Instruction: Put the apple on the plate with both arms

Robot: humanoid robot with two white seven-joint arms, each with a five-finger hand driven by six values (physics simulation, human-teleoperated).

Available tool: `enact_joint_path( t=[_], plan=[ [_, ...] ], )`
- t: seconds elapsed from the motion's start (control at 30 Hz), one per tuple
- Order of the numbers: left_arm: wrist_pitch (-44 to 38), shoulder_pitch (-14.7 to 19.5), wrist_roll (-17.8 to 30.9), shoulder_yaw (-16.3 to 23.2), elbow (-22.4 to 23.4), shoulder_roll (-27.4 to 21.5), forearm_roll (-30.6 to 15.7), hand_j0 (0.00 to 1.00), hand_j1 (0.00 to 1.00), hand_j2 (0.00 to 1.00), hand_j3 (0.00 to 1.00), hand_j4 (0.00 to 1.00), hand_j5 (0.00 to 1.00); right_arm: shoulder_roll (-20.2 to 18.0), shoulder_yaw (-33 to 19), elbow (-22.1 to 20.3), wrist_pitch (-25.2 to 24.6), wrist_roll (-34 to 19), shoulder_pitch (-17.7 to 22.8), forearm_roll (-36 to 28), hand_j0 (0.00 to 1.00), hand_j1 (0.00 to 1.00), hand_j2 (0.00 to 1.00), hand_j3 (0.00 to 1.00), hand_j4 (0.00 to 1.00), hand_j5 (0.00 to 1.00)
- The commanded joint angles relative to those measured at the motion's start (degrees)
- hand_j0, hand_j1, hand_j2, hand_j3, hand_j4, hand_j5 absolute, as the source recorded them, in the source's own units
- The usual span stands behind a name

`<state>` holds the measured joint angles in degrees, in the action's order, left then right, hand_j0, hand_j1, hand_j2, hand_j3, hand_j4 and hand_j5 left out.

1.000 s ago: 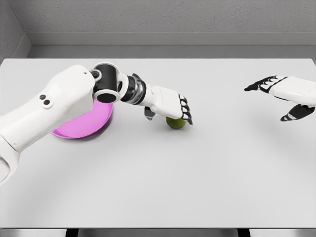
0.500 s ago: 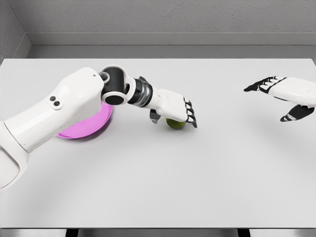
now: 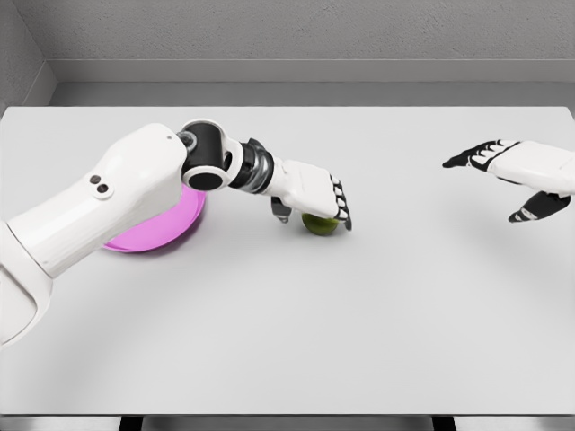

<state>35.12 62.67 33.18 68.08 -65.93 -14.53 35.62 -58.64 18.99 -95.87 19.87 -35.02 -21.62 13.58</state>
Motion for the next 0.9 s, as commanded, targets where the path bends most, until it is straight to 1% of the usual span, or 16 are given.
enact_joint_path(
  t=[0.0, 0.07, 0.1, 0.17, 0.23, 0.3, 0.37, 0.43, 0.47, 0.5, 0.57, 0.67, 0.77, 0.83, 0.87],
  plan=[
    [-0.12, 0.00, -0.40, -0.05, 0.45, 0.02, 0.33, 0.83, 0.83, 0.83, 0.83, 0.83, 0.83, -0.07, -0.01, -0.02, -0.10, 0.02, 0.00, -0.22, 1.00, 1.00, 1.00, 1.00, 1.00, 1.00],
    [-0.12, 0.00, -0.40, 0.30, 0.63, 0.02, 0.50, 0.83, 0.83, 0.83, 0.83, 0.83, 0.83, 0.01, -0.09, -0.02, -0.10, 0.02, 0.00, -0.22, 1.00, 1.00, 1.00, 1.00, 1.00, 1.00],
    [-0.12, 0.00, -0.40, 0.39, 0.63, 0.02, 0.59, 0.78, 0.78, 0.78, 0.78, 0.78, 0.78, -0.07, -0.01, -0.02, -0.10, 0.02, 0.00, -0.22, 1.00, 1.00, 1.00, 1.00, 1.00, 1.00],
    [-0.12, -0.09, -0.40, 0.65, 0.63, 0.02, 0.59, 0.74, 0.74, 0.74, 0.74, 0.74, 0.74, 0.01, -0.01, -0.02, -0.10, 0.02, 0.00, -0.22, 1.00, 1.00, 1.00, 1.00, 1.00, 1.00],
    [-0.12, -0.09, -0.40, 0.74, 0.63, 0.02, 0.59, 0.67, 0.67, 0.67, 0.67, 0.67, 0.67, 0.01, -0.01, 0.07, -0.10, 0.02, 0.00, -0.22, 1.00, 1.00, 1.00, 1.00, 1.00, 1.00],
    [-0.12, -0.09, -0.40, 1.00, 0.63, 0.02, 0.50, 0.63, 0.63, 0.63, 0.63, 0.63, 0.63, 0.10, -0.01, 0.07, -0.10, 0.02, 0.00, -0.22, 1.00, 1.00, 1.00, 1.00, 1.00, 1.00],
    [-0.12, -0.09, -0.40, 1.00, 0.63, 0.02, 1.12, 0.53, 0.53, 0.53, 0.53, 0.53, 0.53, 0.10, -0.10, 0.07, -0.10, 0.02, -0.09, -0.13, 1.00, 1.00, 1.00, 1.00, 1.00, 1.00],
    [-0.12, -0.18, -0.40, 1.18, 0.63, 0.02, 1.12, 0.52, 0.52, 0.52, 0.52, 0.52, 0.52, 0.10, -0.09, 0.07, -0.10, 0.02, 0.00, -0.22, 1.00, 1.00, 1.00, 1.00, 1.00, 1.00],
    [-0.12, -0.18, -0.40, 1.44, 0.63, 0.02, 1.12, 0.45, 0.45, 0.45, 0.45, 0.45, 0.45, 0.10, -0.01, 0.07, -0.10, 0.02, 0.00, -0.22, 1.00, 1.00, 1.00, 1.00, 1.00, 1.00],
    [-0.12, -0.09, -0.40, 1.44, 0.63, 0.02, 1.12, 0.44, 0.44, 0.44, 0.44, 0.44, 0.44, 0.10, -0.10, 0.07, -0.10, 0.02, 0.00, -0.22, 1.00, 1.00, 1.00, 1.00, 1.00, 1.00],
    [-0.12, 0.00, -0.31, 1.36, 0.63, -0.15, 1.03, 0.36, 0.36, 0.36, 0.36, 0.36, 0.36, 0.10, -0.10, 0.07, -0.10, 0.02, 0.00, -0.22, 1.00, 1.00, 1.00, 1.00, 1.00, 1.00],
    [-0.12, 0.26, -0.31, 0.83, 0.36, -0.86, 0.59, 0.28, 0.28, 0.28, 0.28, 0.28, 0.28, 0.10, -0.10, 0.07, -0.10, 0.02, 0.00, -0.22, 1.00, 1.00, 1.00, 1.00, 1.00, 1.00],
    [-0.12, 0.44, -0.22, -1.81, -1.04, -1.47, 0.42, 0.27, 0.27, 0.27, 0.27, 0.27, 0.27, 0.10, -0.10, 0.07, -0.10, 0.02, 0.00, -0.22, 1.00, 1.00, 1.00, 1.00, 1.00, 1.00],
    [-0.12, 0.26, -0.22, -4.18, -3.41, -3.58, -0.20, 0.26, 0.26, 0.26, 0.26, 0.26, 0.26, 0.10, -0.10, -0.02, -0.10, 0.02, 0.00, -0.22, 1.00, 1.00, 1.00, 1.00, 1.00, 1.00],
    [-0.12, 0.44, -0.22, -4.27, -4.46, -5.24, -0.55, 0.24, 0.24, 0.24, 0.24, 0.24, 0.24, 0.10, -0.01, -0.02, -0.10, 0.02, 0.00, -0.22, 1.00, 1.00, 1.00, 1.00, 1.00, 1.00]
  ],
)
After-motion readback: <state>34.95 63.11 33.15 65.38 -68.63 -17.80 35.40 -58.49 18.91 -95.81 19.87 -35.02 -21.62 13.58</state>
